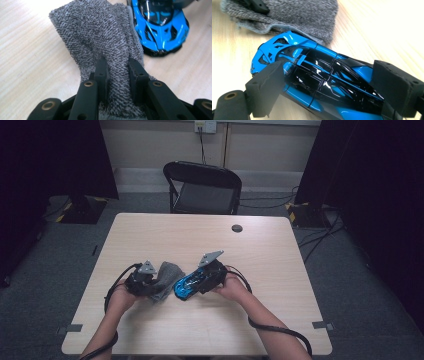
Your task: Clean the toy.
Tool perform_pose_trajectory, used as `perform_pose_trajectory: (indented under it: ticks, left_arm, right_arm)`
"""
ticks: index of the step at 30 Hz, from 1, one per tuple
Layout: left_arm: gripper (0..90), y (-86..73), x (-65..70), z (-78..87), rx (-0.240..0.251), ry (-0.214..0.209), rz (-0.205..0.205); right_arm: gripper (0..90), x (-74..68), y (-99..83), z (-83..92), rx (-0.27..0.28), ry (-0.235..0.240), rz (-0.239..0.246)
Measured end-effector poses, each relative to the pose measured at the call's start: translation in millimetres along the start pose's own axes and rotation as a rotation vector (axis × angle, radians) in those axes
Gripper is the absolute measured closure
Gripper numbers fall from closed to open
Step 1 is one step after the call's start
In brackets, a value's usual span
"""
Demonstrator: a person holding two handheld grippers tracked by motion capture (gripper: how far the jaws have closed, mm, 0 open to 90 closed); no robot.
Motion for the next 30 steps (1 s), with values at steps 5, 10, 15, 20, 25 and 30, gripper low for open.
perform_pose_trajectory:
  ticks: [5,10,15,20,25,30]
  left_arm:
    - [72.1,-8.4,3.1,7.6,-0.002,0.001,0.001]
    - [72.0,-16.1,5.7,14.3,0.007,-0.001,0.015]
    - [71.9,-21.4,5.6,23.4,0.031,0.014,0.033]
    - [71.4,-22.2,0.5,35.5,0.066,0.038,0.055]
    - [71.2,-21.1,-3.6,45.6,0.116,0.057,0.078]
    - [70.7,-18.0,-1.6,46.6,0.124,0.061,0.069]
  right_arm:
    - [11.4,-0.2,0.2,-0.1,-0.002,-0.001,-0.001]
    - [11.3,0.3,0.0,0.1,0.000,0.001,-0.002]
    - [11.3,0.2,-0.3,0.2,0.008,-0.001,-0.005]
    - [11.3,0.0,-0.8,0.3,0.021,-0.002,-0.009]
    - [11.3,0.2,-1.2,0.6,0.026,-0.002,-0.006]
    - [11.4,0.1,-1.7,0.7,0.043,-0.003,-0.008]
Point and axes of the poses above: each handheld gripper's, and its own axes: z roughly backward along the jaws, y roughly out of its top, x roughly to its right, the point moved 8 cm from there along -z, roughly forward along the jaws
